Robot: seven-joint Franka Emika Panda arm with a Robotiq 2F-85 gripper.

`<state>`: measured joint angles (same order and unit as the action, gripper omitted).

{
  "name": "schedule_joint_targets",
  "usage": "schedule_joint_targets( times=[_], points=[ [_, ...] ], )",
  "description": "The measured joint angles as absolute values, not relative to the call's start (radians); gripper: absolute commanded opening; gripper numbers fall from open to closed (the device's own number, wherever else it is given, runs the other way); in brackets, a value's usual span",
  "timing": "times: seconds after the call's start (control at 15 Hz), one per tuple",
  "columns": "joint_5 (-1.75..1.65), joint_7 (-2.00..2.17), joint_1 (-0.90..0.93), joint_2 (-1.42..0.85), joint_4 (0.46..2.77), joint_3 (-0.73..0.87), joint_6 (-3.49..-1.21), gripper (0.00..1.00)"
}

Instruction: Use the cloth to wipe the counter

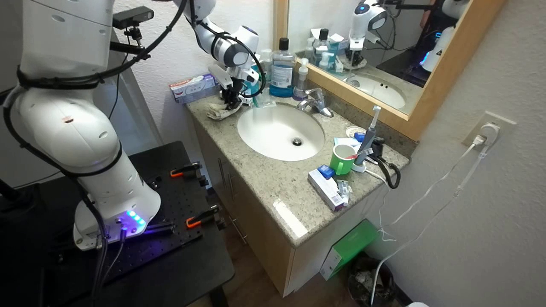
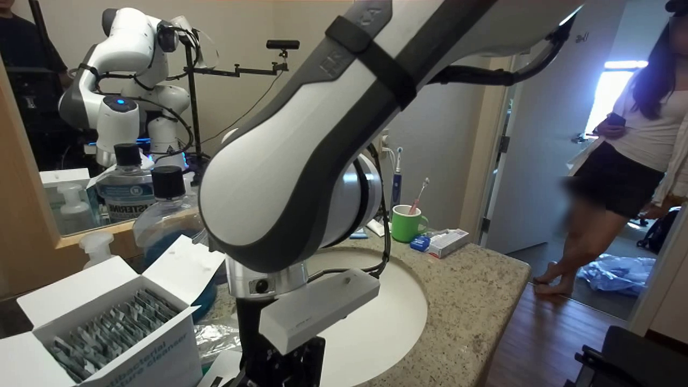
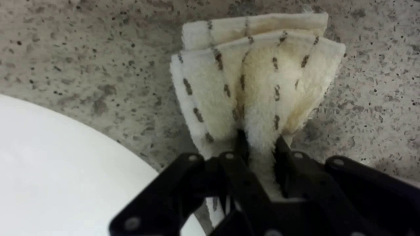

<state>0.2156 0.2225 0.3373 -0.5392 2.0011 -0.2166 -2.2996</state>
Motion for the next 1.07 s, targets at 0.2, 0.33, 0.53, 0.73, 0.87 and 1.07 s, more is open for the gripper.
schedule_joint_targets(
  times=[0.2, 0.33, 0.53, 0.73, 0.87, 1.07],
  points=[
    [0.215, 0.251, 0.34, -0.512, 2.048, -0.215, -2.342, 0.05],
    [0.209, 0.29, 0.344, -0.491, 2.082, -0.21, -2.359, 0.05],
    [0.201, 0.349, 0.351, -0.46, 2.131, -0.197, -2.367, 0.05],
    [0.179, 0.408, 0.354, -0.434, 2.17, -0.184, -2.367, 0.05],
    [0.157, 0.457, 0.358, -0.421, 2.188, -0.176, -2.367, 0.05],
    [0.129, 0.516, 0.367, -0.404, 2.21, -0.159, -2.365, 0.05]
  ],
)
